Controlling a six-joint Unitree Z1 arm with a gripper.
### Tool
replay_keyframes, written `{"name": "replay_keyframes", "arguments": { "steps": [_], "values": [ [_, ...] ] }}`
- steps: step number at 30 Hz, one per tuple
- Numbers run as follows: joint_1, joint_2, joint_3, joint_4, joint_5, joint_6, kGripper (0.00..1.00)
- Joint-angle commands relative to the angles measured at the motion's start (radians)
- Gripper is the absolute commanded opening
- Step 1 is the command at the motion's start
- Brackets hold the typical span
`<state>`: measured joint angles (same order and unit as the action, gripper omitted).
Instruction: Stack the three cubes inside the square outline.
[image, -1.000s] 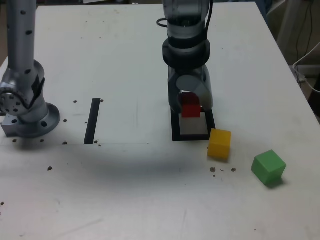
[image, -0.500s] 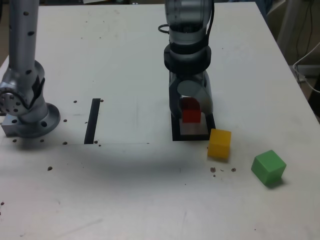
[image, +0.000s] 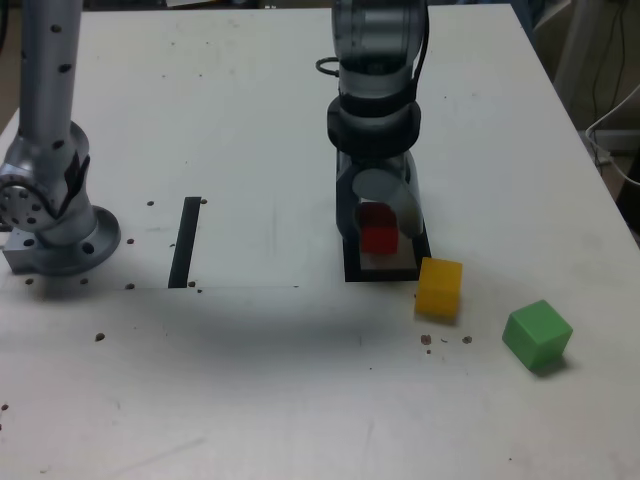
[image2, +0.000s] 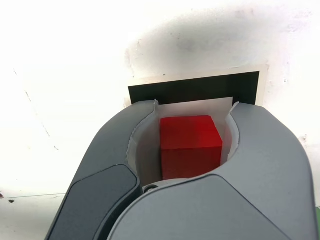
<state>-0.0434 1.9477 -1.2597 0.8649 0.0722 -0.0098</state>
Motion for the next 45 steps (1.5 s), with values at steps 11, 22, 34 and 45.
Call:
{"name": "replay_keyframes", "arguments": {
  "steps": [11,22,34,45],
  "values": [
    [-0.001,0.006,0.005,-0.007,0.001,-0.002,0.82],
    [-0.006,-0.009,0.013,0.017,0.004,-0.005,0.99],
    [-0.058,-0.076,-0.033,0.114,0.036,-0.063,0.99],
    [-0.175,-0.071,-0.176,0.270,0.046,-0.109,0.99]
  ]
}}
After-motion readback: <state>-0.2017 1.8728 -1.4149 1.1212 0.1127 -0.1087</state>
